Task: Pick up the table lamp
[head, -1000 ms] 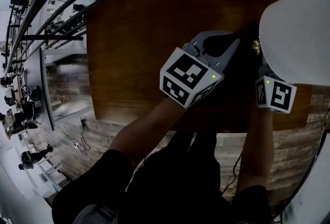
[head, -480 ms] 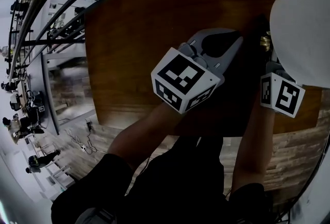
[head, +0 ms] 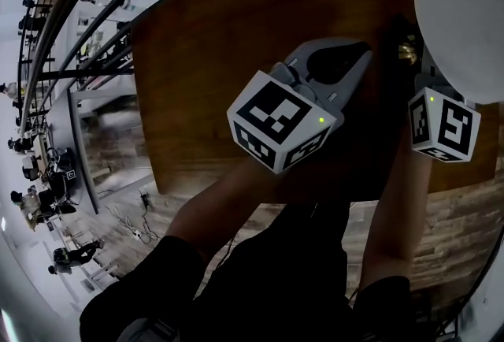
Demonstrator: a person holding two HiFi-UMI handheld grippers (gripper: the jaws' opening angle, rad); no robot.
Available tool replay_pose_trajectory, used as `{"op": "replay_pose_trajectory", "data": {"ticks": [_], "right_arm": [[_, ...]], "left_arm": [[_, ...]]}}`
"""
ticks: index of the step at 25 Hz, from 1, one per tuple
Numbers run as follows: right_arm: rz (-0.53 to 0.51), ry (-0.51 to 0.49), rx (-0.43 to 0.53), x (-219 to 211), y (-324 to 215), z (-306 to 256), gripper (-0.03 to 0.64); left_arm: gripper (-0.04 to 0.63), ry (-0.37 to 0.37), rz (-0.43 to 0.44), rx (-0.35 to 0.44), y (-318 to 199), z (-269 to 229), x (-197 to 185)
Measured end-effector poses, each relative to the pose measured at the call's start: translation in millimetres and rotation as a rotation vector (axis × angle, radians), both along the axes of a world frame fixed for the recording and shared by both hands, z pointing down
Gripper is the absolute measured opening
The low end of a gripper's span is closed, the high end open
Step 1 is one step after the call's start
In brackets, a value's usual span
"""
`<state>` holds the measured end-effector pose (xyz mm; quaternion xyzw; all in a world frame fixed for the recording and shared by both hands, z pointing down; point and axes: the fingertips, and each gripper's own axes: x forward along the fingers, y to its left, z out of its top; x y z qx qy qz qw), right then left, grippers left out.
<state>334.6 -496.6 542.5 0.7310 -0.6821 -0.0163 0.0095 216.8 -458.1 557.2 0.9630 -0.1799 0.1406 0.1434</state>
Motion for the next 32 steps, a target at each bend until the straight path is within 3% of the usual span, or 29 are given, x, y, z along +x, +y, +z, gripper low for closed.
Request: {"op": "replay_pose_trajectory", "data": {"ticks": [4,7,11,16,22,26,32], "right_arm": [[-0.026,-0.067,-0.015,-1,15,-12,0.051],[-0.057,-0.053,-0.029,-5,21,-31,0.051],[-0.100,-0.031,-0.032,-15,27,-77,0.051],[-0.126,-0.041,-0.041,-28,50,-133,0.051],[-0.198,-0.075,-0.034,-40,85,-208,0.051],[-0.209,-0.100,-0.004,-41,121,-261,0.051],[-0.232,-0.090,0.025,-68,227,-292,0.051]], "left_arm": [[0.017,0.016,-0.001,0.026,11,-21,0],[0.018,0.030,-0.022,0.033,9,-41,0],[0.017,0.057,-0.073,0.034,4,-82,-8],[0.017,0.053,-0.039,0.048,24,-123,-16],[0.017,0.115,-0.066,0.035,42,-189,-35],[0.017,0.111,-0.034,0.006,73,-224,-55],[0.017,0.112,-0.007,0.007,161,-248,-102]]}}
